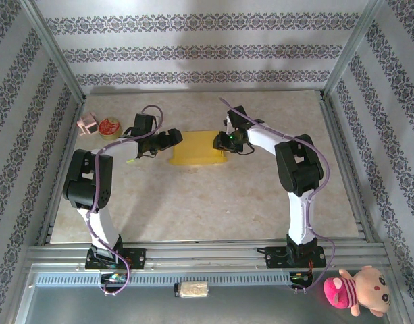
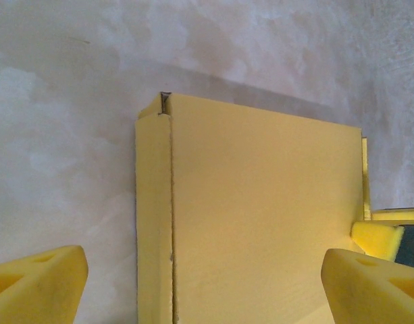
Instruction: Fold the paper box
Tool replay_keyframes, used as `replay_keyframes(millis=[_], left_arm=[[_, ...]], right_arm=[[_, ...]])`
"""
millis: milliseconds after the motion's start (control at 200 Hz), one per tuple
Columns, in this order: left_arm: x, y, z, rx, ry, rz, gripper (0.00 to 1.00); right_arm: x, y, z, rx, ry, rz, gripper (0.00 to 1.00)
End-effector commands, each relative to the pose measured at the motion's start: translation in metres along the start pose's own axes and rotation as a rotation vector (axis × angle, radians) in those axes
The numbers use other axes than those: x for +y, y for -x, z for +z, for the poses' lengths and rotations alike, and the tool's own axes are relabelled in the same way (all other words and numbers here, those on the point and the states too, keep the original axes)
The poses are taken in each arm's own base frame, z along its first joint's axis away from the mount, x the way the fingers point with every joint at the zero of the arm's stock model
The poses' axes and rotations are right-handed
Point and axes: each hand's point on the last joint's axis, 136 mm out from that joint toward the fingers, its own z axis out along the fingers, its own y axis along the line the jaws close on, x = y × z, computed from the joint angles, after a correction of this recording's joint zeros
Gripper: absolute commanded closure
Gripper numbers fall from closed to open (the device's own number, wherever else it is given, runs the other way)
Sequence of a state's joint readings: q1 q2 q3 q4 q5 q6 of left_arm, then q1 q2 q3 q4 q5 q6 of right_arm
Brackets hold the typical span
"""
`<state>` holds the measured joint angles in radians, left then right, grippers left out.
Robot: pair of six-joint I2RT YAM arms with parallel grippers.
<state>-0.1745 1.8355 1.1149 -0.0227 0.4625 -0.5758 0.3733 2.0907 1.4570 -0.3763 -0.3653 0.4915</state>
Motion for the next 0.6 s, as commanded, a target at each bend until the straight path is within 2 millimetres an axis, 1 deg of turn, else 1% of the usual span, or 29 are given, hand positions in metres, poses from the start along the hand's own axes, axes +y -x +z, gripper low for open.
replay_keyframes(millis=[0, 55, 195, 250, 355, 475, 550, 595], left_arm=[[0.009, -0.004, 0.004, 0.028, 0.000, -0.024, 0.10], [0.010, -0.005, 0.005, 0.037, -0.013, -0.037, 0.10], [-0.001, -0.004, 0.008, 0.056, -0.092, -0.050, 0.12], [-0.006, -0.003, 0.008, 0.060, -0.128, -0.054, 0.12], [-0.012, 0.001, 0.007, 0.046, -0.166, -0.072, 0.12], [-0.019, 0.006, 0.010, 0.045, -0.212, -0.092, 0.12], [-0.030, 0.010, 0.010, 0.033, -0.274, -0.090, 0.12], [-0.041, 0.013, 0.008, 0.017, -0.340, -0.084, 0.13]], right_arm=[[-0.024, -0.024, 0.019, 0.081, 0.009, 0.062, 0.66], [-0.027, -0.028, 0.019, 0.092, 0.051, 0.069, 0.68], [-0.032, -0.031, 0.015, 0.088, 0.182, 0.109, 0.73], [-0.038, -0.032, 0.014, 0.085, 0.212, 0.136, 0.74], [-0.048, -0.026, 0.010, 0.067, 0.254, 0.186, 0.75], [-0.055, -0.023, 0.008, 0.064, 0.274, 0.213, 0.76], [-0.054, -0.023, 0.009, 0.070, 0.284, 0.212, 0.76], [-0.053, -0.023, 0.009, 0.074, 0.292, 0.213, 0.76]])
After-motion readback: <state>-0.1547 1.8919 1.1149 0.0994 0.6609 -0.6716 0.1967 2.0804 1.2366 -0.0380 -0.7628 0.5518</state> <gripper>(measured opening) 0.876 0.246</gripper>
